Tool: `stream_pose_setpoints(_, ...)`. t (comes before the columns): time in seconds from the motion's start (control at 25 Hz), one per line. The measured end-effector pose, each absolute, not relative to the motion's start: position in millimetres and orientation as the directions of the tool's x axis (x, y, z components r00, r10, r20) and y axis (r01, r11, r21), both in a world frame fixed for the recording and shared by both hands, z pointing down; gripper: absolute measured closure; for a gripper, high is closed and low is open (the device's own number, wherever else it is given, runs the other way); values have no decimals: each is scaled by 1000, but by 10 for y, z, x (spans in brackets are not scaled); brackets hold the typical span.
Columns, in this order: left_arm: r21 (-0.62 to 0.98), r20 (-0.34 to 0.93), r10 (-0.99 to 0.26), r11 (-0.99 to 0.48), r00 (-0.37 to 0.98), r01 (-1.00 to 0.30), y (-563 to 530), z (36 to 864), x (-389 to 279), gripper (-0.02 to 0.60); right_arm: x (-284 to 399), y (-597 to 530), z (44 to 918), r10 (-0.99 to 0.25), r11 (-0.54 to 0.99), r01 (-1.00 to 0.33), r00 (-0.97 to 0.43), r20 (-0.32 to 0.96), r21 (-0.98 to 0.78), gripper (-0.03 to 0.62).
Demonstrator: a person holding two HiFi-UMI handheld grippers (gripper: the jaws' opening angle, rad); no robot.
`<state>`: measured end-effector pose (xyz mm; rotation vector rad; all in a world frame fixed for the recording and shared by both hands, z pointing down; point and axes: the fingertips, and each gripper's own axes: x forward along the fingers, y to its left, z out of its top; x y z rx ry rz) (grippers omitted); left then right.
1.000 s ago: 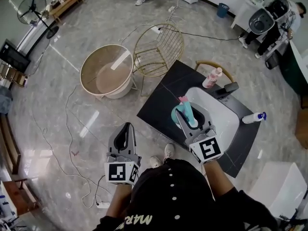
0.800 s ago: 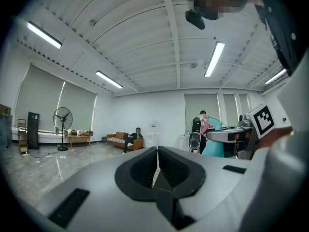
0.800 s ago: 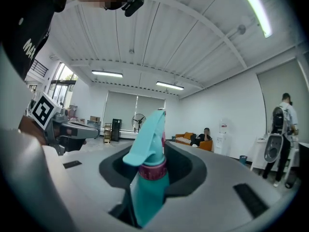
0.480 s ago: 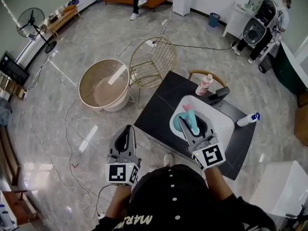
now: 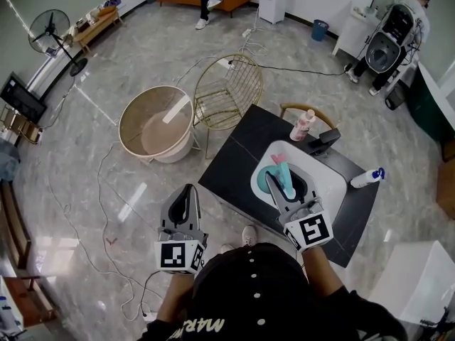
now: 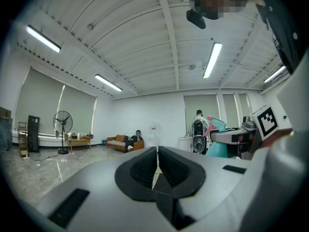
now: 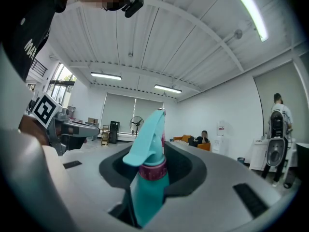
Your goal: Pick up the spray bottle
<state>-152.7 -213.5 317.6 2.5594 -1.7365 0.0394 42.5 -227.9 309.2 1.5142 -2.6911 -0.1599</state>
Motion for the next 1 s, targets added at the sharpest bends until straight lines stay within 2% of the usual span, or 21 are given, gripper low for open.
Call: stream_pose_setpoints(1.0,14,59,-927,-371,371,-928,-2046,3215,-1495,561,400,-2215,3130,-844,532,-839,-536,-10,112,467)
